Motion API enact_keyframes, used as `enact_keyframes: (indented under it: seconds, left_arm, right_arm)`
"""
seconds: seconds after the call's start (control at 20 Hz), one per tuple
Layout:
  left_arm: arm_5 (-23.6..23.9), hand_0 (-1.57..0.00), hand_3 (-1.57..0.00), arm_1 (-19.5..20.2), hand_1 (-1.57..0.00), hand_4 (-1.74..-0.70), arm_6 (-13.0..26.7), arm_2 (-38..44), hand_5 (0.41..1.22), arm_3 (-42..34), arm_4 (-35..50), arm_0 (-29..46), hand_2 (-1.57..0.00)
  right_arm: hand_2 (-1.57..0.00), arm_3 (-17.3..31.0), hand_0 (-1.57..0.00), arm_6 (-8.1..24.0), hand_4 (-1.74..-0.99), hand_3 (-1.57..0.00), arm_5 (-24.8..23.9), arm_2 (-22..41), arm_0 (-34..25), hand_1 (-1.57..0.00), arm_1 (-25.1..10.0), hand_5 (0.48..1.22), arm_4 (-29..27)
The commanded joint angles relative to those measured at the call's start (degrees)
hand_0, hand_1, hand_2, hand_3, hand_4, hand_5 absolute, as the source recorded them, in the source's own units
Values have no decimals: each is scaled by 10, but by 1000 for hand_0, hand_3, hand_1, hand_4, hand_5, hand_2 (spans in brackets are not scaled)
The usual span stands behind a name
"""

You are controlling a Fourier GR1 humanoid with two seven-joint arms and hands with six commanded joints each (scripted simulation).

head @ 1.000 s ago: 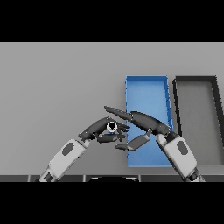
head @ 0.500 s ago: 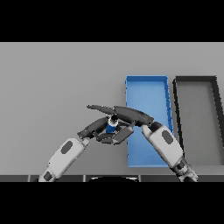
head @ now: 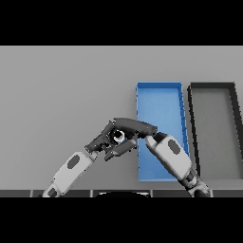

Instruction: Pick up the blue pipe and place it into the blue bin.

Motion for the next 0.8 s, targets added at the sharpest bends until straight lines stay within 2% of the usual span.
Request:
enact_keyframes:
  seconds: [0.0,0.1,0.2,0.3,0.35,0.4,0.45,0.55,0.6,0.7,0.75]
  left_arm:
    - [0,-1349,-527,-1,-1340,-1707,5,0,1209,1,3,3,-1333]
    - [3,-1429,-588,2,-1423,-1719,9,2,1214,1,-2,-6,-1419]
    - [6,-1480,-550,8,-1454,-1727,10,-4,1216,3,-10,-8,-1474]
    - [10,-1513,-510,14,-1423,-1732,6,-8,1218,11,-19,-13,-1509]
    - [11,-1499,-505,12,-1356,-1734,-2,-10,1219,14,-21,-17,-1521]
    - [5,-1426,-531,15,-1220,-1637,-5,-9,1219,13,-22,-21,-1350]
    - [-4,-1407,-518,20,-1190,-1544,-11,-10,1219,19,-26,-25,-1242]
    - [-20,-979,-332,26,-802,-1343,-15,-12,1220,21,-31,-25,-819]
    - [-36,-783,-266,32,-642,-1251,-12,-8,1220,22,-30,-29,-655]
    - [-57,-501,-170,36,-410,-1110,1,-3,1184,19,-36,-28,-419]
    - [-57,-401,-136,31,-328,-1051,-5,-3,1118,21,-47,-27,-335]
  right_arm:
    - [-1346,6,-1342,-11,-1464,-1267,-1,-3,-1,-1346,2,891,13]
    - [-1427,-3,-1424,-42,-1456,-1376,0,-2,4,-1427,-3,1010,37]
    - [-1479,-6,-1477,-69,-1465,-1446,6,5,13,-1479,1,1086,63]
    - [-1512,-14,-1511,-49,-1471,-1491,13,1,22,-1512,1,1135,60]
    - [-1524,-11,-1523,-38,-1473,-1507,19,-4,20,-1524,7,1152,48]
    - [-1533,-13,-1533,-32,-1474,-1520,25,-10,20,-1533,8,1166,32]
    - [-1541,-11,-1540,-36,-1477,-1530,27,-11,23,-1541,13,1177,43]
    - [-1552,-18,-1551,-29,-1480,-1545,31,-8,26,-1552,25,1193,57]
    - [-1556,-20,-1555,-30,-1481,-1550,32,-9,28,-1556,30,1198,61]
    - [-1561,-22,-1561,-36,-1482,-1558,32,-13,33,-1561,36,1206,65]
    - [-1563,-29,-1563,-25,-1483,-1560,30,-16,35,-1563,37,1209,62]
